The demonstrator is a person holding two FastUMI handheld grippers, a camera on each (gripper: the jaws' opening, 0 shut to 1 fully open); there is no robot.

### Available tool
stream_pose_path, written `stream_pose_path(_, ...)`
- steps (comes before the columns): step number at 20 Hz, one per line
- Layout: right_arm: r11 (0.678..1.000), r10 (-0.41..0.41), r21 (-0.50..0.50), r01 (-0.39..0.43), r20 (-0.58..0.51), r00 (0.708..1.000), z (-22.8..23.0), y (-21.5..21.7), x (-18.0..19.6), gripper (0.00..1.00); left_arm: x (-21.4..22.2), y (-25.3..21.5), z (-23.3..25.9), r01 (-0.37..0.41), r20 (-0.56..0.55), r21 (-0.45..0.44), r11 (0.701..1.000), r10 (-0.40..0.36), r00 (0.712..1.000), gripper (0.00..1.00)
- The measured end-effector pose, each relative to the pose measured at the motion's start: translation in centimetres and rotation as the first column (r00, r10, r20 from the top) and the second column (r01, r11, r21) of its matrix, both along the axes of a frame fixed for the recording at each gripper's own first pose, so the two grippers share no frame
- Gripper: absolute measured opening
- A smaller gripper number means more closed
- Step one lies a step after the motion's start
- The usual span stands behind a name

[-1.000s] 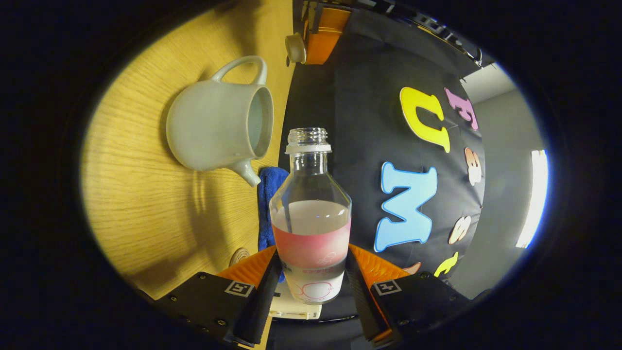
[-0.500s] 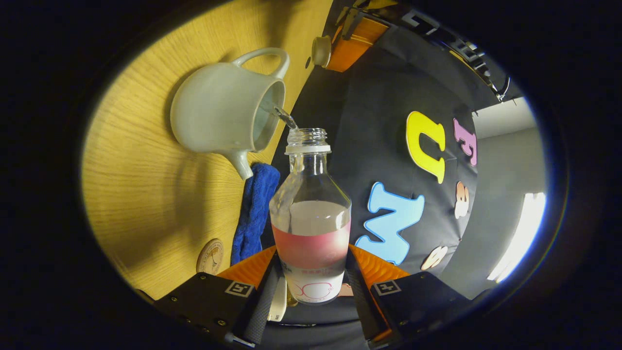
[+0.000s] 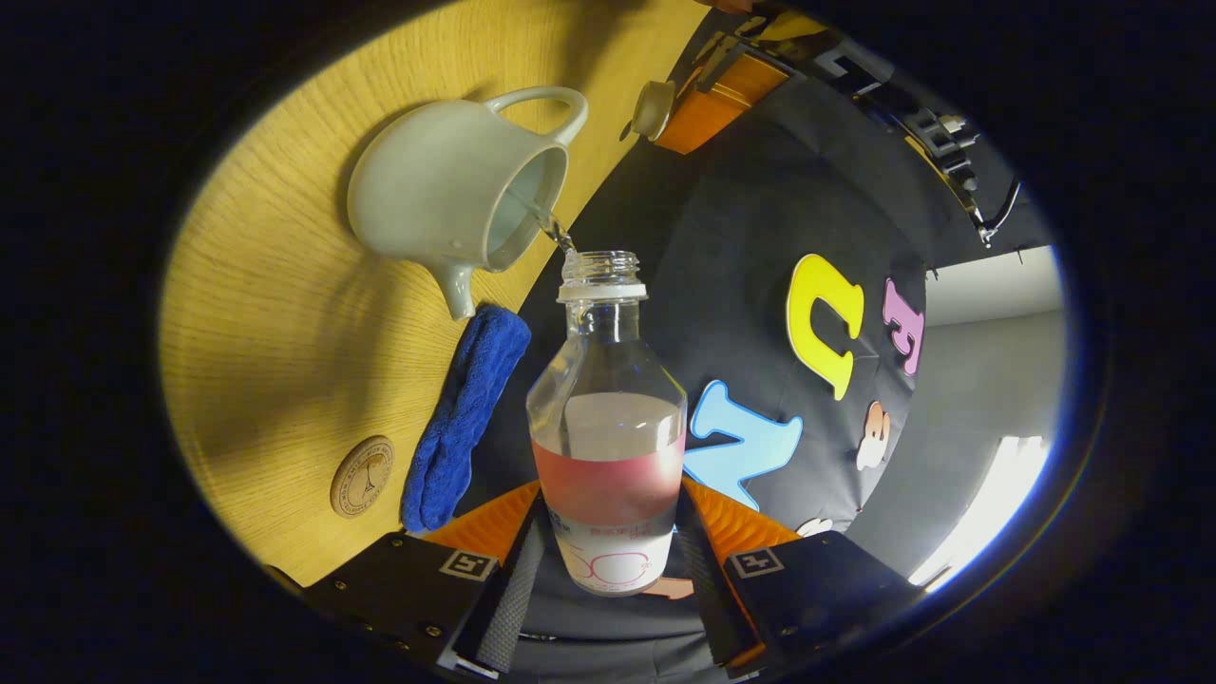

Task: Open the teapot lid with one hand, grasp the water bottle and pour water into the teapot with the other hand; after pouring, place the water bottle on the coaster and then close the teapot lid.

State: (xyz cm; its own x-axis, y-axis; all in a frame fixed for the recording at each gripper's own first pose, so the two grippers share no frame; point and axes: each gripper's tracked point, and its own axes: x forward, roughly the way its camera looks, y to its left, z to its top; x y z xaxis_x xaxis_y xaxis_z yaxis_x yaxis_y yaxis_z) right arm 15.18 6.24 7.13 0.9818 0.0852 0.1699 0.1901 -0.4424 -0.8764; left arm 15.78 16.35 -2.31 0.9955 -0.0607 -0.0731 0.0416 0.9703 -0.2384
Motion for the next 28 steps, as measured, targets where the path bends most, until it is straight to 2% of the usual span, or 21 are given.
stream_pose_path(4, 0.997, 0.009, -0.07, -0.009, 0.009, 1.0, 0.7, 0.5, 0.1, 0.74, 0.1, -0.1, -0.1, 0.002, -0.001, 0.002, 1.0, -0.002, 1.0, 0.11)
stream_pose_path(7, 0.99, 0.023, -0.137, -0.02, 0.017, 1.0, 1.5, 1.1, 0.3, 0.74, 0.1, -0.1, 0.0, 0.002, 0.0, 0.0, 1.0, -0.002, 1.0, 0.13)
stream_pose_path(15, 0.972, 0.068, -0.228, -0.061, 0.023, 0.997, 1.5, 2.5, 0.0, 0.74, 0.1, 0.2, 0.0, 0.001, 0.001, -0.019, 1.0, -0.001, 1.0, 0.13)
stream_pose_path(24, 0.959, 0.093, -0.271, -0.083, 0.023, 0.995, 1.8, 3.2, 0.1, 0.74, 0.1, 0.2, 0.0, 0.003, -0.002, -0.028, 1.0, -0.003, 1.0, 0.11)
stream_pose_path(28, 0.959, 0.09, -0.272, -0.08, 0.025, 0.996, 1.9, 2.9, 0.2, 0.74, 0.1, 0.1, -0.1, 0.003, -0.006, -0.023, 1.0, -0.004, 1.0, 0.13)
